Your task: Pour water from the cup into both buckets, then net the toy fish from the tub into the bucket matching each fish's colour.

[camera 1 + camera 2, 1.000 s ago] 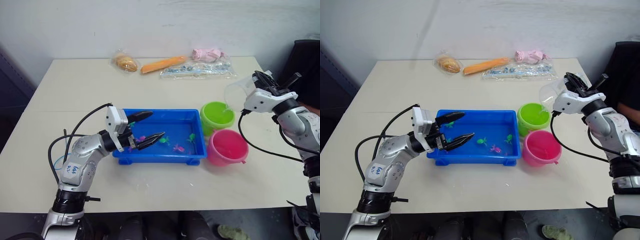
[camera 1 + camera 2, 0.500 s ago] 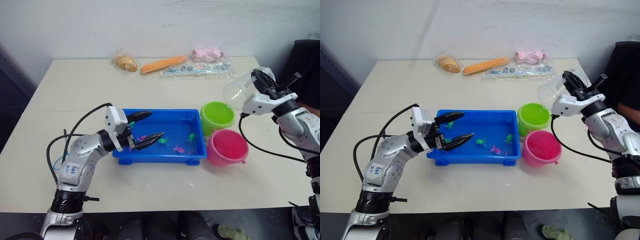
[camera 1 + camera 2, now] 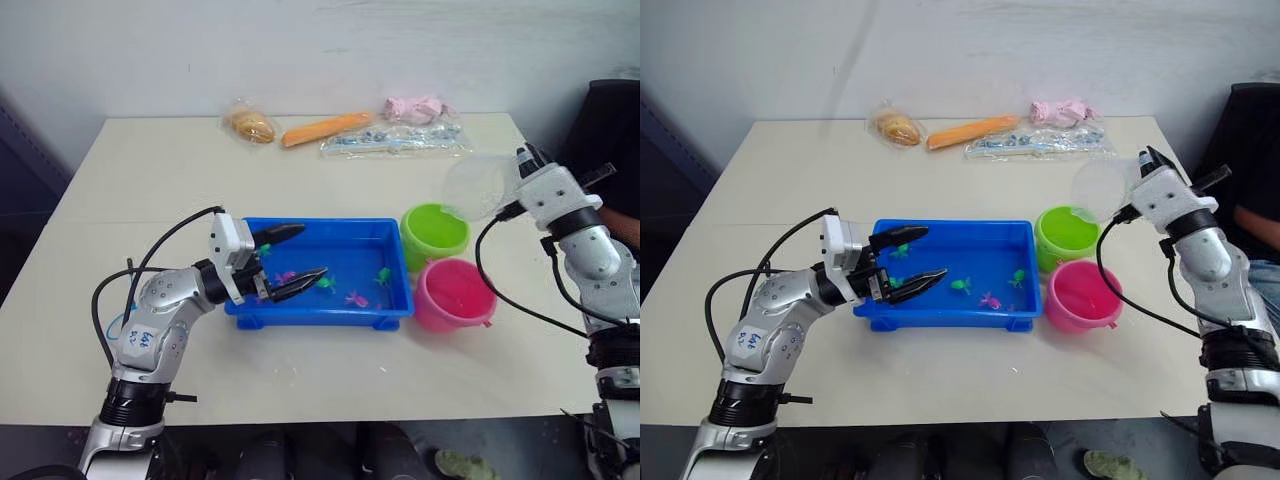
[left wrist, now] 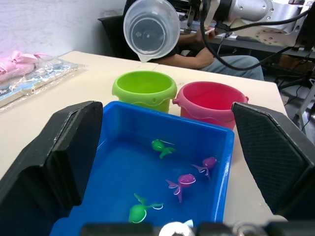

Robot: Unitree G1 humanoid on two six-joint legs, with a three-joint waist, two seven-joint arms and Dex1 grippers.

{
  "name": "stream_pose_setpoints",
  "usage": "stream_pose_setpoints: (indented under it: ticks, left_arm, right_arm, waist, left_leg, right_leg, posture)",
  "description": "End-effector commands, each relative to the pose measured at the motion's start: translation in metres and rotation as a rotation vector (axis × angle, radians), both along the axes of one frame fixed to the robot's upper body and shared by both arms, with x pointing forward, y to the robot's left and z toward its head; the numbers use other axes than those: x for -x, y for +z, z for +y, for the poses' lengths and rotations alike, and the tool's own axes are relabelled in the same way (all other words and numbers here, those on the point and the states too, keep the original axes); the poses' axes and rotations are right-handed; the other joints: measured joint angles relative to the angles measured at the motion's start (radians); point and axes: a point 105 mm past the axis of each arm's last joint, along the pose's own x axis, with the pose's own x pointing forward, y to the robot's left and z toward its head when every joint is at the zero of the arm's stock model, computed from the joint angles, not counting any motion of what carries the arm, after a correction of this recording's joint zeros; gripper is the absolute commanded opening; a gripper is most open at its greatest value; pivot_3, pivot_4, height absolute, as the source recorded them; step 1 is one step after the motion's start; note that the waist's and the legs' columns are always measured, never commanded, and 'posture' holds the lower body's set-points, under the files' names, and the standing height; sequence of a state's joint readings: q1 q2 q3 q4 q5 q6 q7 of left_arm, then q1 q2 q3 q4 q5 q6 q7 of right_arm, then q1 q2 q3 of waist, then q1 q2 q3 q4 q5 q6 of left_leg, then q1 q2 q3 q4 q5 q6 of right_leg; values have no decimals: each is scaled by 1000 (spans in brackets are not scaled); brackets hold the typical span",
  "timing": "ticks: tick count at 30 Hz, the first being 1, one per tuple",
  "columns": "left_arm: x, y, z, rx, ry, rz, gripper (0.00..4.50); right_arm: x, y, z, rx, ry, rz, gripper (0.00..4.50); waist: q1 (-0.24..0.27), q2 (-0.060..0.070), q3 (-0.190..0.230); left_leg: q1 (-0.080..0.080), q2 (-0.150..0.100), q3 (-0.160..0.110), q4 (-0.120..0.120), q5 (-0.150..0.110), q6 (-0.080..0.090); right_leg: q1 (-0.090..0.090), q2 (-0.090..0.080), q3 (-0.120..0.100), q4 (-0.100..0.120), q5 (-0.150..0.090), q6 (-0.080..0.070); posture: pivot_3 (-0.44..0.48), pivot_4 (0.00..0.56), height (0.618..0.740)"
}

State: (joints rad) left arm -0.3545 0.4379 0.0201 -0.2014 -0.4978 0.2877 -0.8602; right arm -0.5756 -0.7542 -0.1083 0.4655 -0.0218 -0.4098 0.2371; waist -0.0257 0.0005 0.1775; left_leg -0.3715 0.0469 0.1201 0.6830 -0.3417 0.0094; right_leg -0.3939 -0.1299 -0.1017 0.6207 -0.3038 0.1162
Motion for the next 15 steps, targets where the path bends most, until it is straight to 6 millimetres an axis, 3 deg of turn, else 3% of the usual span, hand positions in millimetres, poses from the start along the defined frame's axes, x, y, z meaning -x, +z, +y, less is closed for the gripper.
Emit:
stream_pose_setpoints:
  ticks: [1,5,7,10,15]
  left_arm:
    - [7,13,-1,14,-45,-41,4500]
    - [15,16,-2,9,-110,-20,4500]
    - [20,16,-2,-7,-143,-13,4500]
    - [26,14,-3,-35,-188,-1,4500]
    - [36,10,-9,-95,-289,16,4500]
  right_arm:
    - [19,27,-19,-325,113,-13,33]
    - [43,32,-57,-586,64,-17,33]
    - [54,24,-73,-718,16,-5,33]
    - [65,4,-84,-838,-43,43,33]
    - [76,-55,-94,-997,-179,118,33]
  waist:
    - [3,0,0]
    - [17,0,0]
    - [24,0,0]
    - [24,0,0]
    - [20,0,0]
  left_leg:
    - [0,0,0,0,0,0]
    - [0,0,-1,0,0,1]
    - [0,0,-1,0,0,1]
    - [0,0,-1,0,0,1]
    - [0,0,1,-1,0,1]
  right_leg:
    - [0,0,0,0,0,0]
    - [0,-1,-1,0,0,0]
    - [0,-1,0,0,0,0]
    - [0,-1,0,0,0,0]
    - [0,0,0,0,0,0]
  posture:
    - [0,150,740]
    - [0,150,740]
    - [0,150,740]
    - [0,150,740]
    - [0,150,740]
